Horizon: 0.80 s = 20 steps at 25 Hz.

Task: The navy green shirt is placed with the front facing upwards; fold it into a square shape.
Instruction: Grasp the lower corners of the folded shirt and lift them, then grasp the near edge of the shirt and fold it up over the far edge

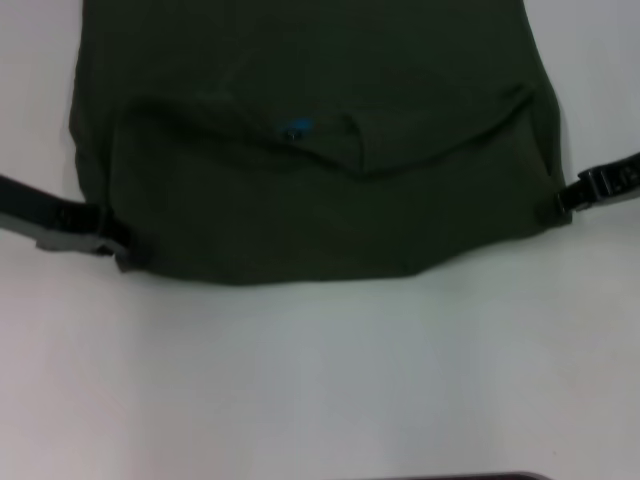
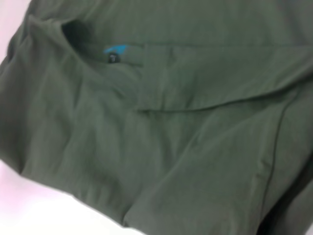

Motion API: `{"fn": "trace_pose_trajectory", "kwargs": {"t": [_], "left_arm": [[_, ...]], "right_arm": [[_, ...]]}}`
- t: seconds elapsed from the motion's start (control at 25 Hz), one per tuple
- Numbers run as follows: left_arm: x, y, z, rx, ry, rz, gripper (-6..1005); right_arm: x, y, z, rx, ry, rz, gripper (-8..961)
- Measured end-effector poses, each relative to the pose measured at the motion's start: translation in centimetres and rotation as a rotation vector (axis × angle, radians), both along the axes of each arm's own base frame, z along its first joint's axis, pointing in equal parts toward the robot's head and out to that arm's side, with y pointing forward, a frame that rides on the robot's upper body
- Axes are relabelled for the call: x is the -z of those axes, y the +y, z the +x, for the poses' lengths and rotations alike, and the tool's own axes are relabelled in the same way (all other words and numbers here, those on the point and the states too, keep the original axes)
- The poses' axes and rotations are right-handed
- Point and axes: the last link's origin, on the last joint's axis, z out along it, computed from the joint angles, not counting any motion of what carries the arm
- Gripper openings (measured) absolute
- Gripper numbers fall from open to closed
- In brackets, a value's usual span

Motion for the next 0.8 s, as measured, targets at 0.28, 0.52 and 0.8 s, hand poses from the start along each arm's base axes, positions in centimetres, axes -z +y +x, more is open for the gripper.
{"fn": "trace_pose_trajectory", "kwargs": {"t": [0.28, 0.52, 0.8], "left_arm": [[-0.4, -3.1, -1.1, -0.037, 0.052, -0.173, 88], [-0.6, -5.5, -2.1, -0.087, 0.097, -0.261, 89], [-0.6, -7.1, -2.7, -0.105, 0.135, -0.320, 89]], "right_arm": [[0.9, -2.9, 0.5, 0.037, -0.032, -0.165, 92], [1.5, -4.8, 1.2, 0.083, -0.062, -0.255, 87], [1.9, -5.6, 0.5, 0.047, -0.026, -0.313, 88]]}}
